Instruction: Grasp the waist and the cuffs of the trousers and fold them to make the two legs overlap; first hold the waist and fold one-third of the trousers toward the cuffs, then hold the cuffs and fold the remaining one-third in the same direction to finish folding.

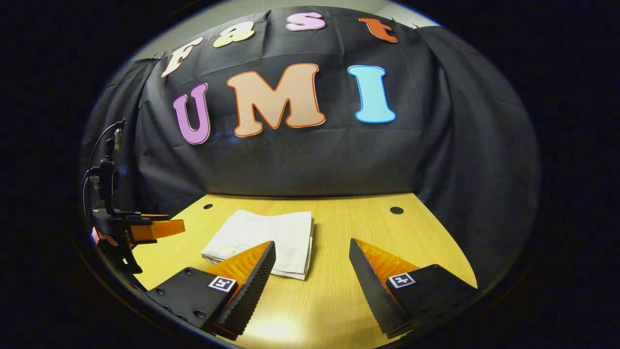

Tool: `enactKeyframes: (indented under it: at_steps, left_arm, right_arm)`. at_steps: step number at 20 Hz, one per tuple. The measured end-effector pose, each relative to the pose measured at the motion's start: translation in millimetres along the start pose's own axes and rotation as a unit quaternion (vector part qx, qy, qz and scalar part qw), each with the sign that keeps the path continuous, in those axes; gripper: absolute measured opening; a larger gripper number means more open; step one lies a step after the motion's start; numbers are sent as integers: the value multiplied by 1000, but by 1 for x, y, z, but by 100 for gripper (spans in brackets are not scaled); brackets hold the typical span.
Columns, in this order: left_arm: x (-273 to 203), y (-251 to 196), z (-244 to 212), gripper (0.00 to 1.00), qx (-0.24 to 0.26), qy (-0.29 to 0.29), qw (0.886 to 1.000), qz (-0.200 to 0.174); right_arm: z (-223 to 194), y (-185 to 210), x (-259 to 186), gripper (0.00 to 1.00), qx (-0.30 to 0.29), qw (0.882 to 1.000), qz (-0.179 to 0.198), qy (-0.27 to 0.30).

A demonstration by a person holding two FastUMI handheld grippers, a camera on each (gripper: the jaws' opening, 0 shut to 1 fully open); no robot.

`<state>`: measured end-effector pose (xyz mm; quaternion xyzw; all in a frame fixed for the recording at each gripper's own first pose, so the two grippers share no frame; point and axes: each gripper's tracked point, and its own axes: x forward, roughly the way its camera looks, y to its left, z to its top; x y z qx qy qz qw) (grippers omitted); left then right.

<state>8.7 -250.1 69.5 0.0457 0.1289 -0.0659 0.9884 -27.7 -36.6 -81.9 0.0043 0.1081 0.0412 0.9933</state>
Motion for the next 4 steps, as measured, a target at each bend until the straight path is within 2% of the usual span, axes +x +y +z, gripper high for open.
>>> enactKeyframes:
  at_steps: [4]
  left_arm:
    - [-14, 15, -6, 95, -12, 2, 1000, -7]
  right_arm:
    - [-1, 12, -19, 98, 13, 1000, -15, -6]
